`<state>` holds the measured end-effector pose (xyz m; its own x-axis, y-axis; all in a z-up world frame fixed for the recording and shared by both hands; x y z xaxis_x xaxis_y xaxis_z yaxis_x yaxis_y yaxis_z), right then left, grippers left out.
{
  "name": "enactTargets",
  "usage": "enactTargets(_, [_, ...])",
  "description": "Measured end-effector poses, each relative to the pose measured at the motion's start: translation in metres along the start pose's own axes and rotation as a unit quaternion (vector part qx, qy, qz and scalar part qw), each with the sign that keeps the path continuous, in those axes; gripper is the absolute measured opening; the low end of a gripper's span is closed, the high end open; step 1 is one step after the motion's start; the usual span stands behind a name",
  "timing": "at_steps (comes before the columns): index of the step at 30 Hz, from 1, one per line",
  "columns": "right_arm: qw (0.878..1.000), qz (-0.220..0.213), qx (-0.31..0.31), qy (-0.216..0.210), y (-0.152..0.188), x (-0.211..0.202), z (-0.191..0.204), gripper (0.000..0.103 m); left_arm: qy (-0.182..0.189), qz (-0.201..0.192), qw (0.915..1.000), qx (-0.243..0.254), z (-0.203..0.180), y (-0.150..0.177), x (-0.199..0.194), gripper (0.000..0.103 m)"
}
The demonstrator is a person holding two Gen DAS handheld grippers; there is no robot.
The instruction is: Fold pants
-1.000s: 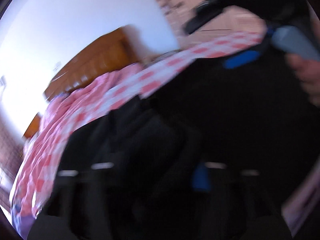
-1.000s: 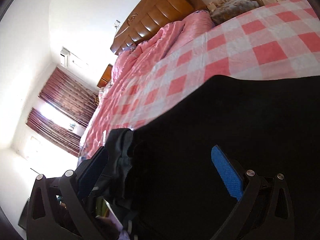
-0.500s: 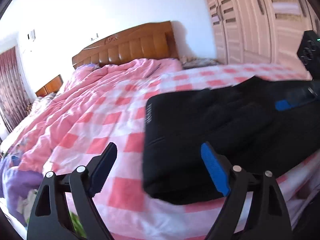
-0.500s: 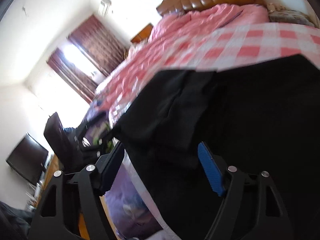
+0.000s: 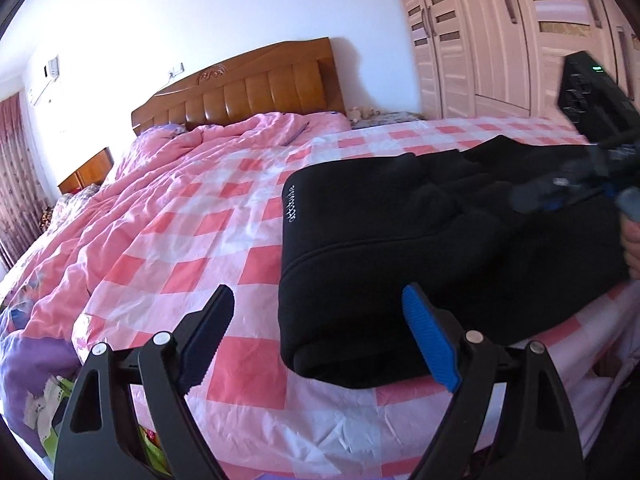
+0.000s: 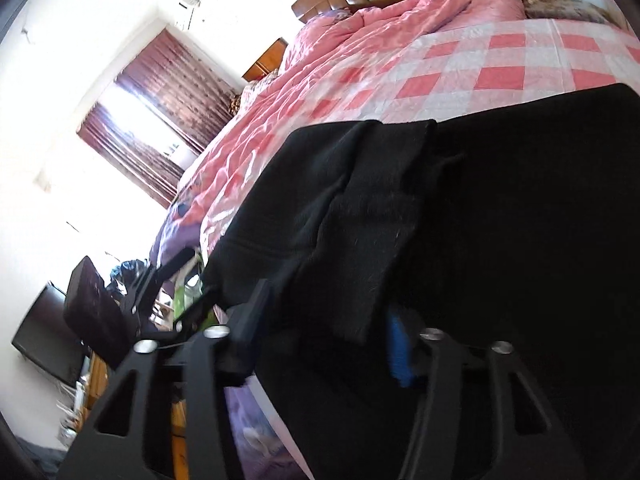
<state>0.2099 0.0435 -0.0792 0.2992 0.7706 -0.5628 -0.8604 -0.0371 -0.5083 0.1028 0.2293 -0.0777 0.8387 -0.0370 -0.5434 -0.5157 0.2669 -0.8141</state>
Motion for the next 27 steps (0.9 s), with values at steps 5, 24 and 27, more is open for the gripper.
enactTargets(5, [1.000, -0.022, -0.008, 0.008, -0.005, -0.007, 0.009, 0.013, -0.013, 0.017, 0.9996, 0.020, -0.001, 0.003, 0.005, 0.086])
enactTargets(24, [0.996, -0.065, -0.050, 0.016, 0.003, -0.044, 0.043, 0.012, 0.026, 0.026, 0.9993, -0.008, 0.012, -0.001, 0.004, 0.018])
enactTargets(27, [0.998, -0.041, -0.018, 0.032, 0.020, -0.030, 0.014, 0.012, 0.016, 0.026, 0.9993, 0.020, 0.000, 0.004, 0.001, 0.017])
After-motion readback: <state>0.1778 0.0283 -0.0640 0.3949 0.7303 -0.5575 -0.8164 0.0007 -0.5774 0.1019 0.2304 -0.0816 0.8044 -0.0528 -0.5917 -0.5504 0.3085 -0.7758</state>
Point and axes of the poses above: each gripper's, at about its wrist camera, not at the fingertips, and x roughly the way its jaws point, z to its left, y to its underside, the point moved 5 cm from there along x, roughly the way its jaws point
